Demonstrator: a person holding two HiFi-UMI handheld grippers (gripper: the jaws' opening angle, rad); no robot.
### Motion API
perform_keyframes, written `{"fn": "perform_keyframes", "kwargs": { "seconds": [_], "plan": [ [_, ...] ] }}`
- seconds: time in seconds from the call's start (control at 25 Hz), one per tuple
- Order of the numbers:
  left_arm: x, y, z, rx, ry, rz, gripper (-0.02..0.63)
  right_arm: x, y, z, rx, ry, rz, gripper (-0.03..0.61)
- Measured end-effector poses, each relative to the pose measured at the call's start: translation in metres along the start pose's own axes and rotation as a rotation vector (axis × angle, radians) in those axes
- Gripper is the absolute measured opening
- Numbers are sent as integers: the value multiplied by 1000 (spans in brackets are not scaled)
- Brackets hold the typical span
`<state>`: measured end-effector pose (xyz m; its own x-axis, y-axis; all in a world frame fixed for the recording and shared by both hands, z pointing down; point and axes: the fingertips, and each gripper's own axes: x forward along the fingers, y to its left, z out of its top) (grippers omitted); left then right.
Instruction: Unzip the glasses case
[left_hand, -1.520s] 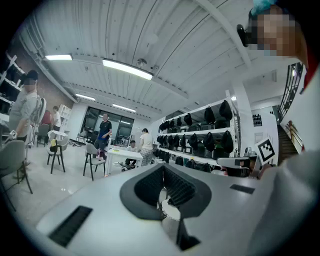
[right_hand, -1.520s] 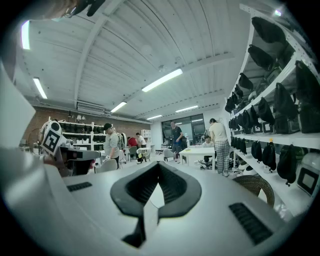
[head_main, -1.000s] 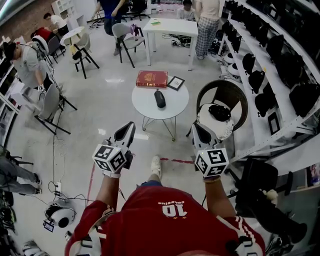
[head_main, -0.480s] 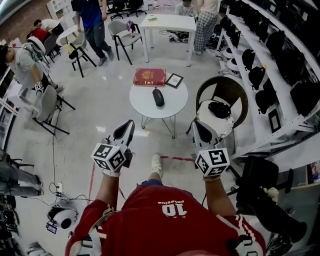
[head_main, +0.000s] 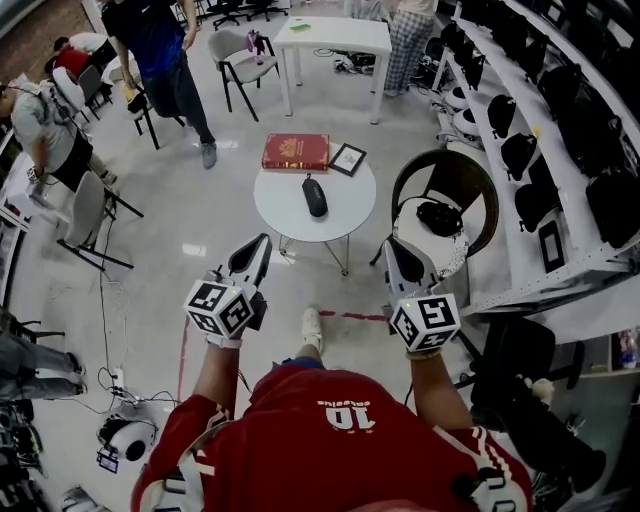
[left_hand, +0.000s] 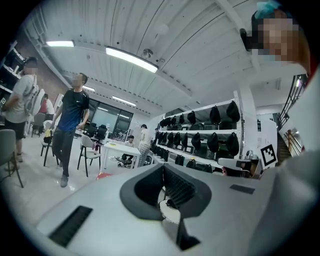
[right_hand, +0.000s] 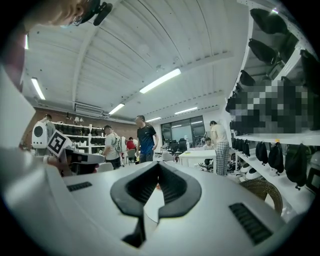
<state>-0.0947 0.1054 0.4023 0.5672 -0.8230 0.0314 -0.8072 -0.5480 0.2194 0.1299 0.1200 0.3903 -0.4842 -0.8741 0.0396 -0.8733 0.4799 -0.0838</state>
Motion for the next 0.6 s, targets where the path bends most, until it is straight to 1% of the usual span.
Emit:
{"fn": "perform_keyframes", "kwargs": {
  "seconds": [0.32,0.6],
  "plan": [
    [64,53,13,-34,9,-26,9,75,-26,13,-20,12,-6,15],
    [122,105,30,-46,5,-82,9,141,-43,27,-49,17,-36,15]
  ]
}}
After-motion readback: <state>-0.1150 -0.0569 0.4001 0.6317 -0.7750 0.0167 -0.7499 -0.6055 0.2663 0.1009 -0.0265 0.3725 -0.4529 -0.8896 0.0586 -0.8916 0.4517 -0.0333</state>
